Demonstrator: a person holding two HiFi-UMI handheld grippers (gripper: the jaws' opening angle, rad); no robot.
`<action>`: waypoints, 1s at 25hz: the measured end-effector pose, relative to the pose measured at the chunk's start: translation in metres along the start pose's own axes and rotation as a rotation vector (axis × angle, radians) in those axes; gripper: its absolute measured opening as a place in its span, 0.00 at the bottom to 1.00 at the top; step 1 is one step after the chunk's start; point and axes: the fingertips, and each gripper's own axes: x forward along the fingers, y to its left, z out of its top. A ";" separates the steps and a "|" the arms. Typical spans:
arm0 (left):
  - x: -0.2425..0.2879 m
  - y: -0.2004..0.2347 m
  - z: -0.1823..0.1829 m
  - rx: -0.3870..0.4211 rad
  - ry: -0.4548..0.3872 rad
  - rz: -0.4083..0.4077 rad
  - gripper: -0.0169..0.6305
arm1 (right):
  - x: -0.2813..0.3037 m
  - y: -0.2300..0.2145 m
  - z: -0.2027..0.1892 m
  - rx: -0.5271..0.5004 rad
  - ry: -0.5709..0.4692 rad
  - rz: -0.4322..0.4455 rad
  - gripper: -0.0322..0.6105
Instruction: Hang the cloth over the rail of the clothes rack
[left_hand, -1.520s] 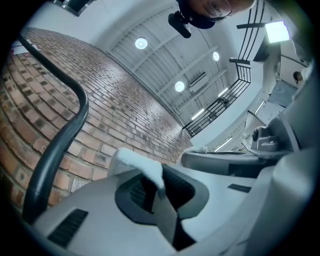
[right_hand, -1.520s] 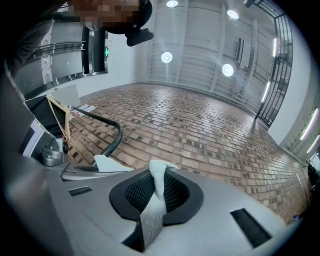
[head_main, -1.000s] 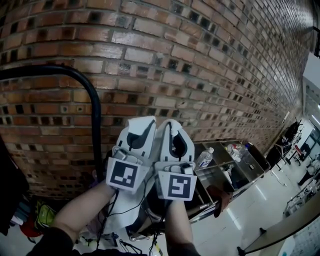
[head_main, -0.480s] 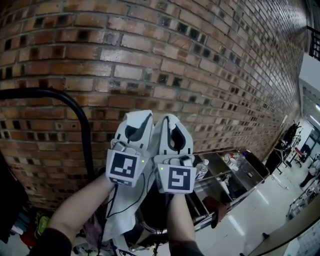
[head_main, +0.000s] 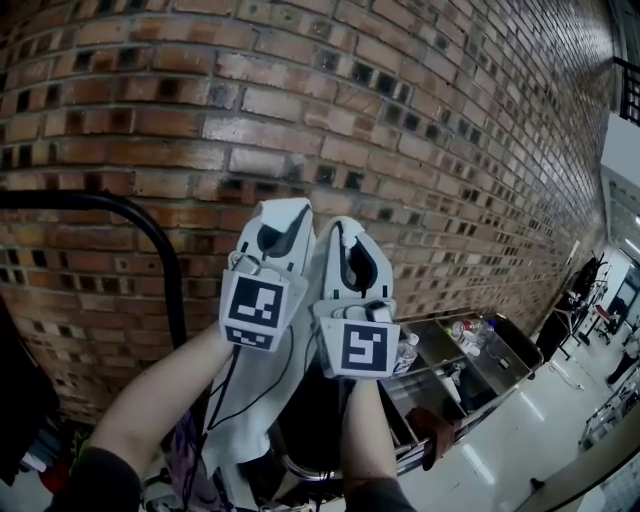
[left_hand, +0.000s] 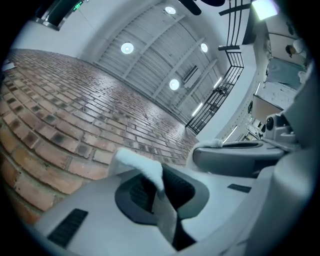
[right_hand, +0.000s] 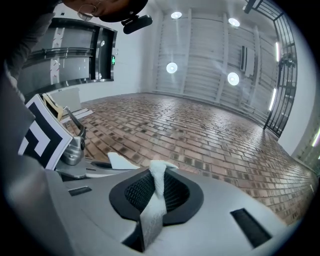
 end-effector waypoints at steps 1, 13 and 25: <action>0.002 -0.001 0.003 0.013 -0.005 -0.005 0.09 | 0.001 -0.001 0.002 0.002 -0.007 0.001 0.12; 0.052 0.033 0.030 0.102 -0.014 0.012 0.09 | 0.018 -0.016 0.032 -0.019 -0.086 -0.019 0.12; 0.040 0.097 0.059 0.132 0.093 0.062 0.09 | 0.029 0.010 0.051 0.016 -0.153 0.009 0.12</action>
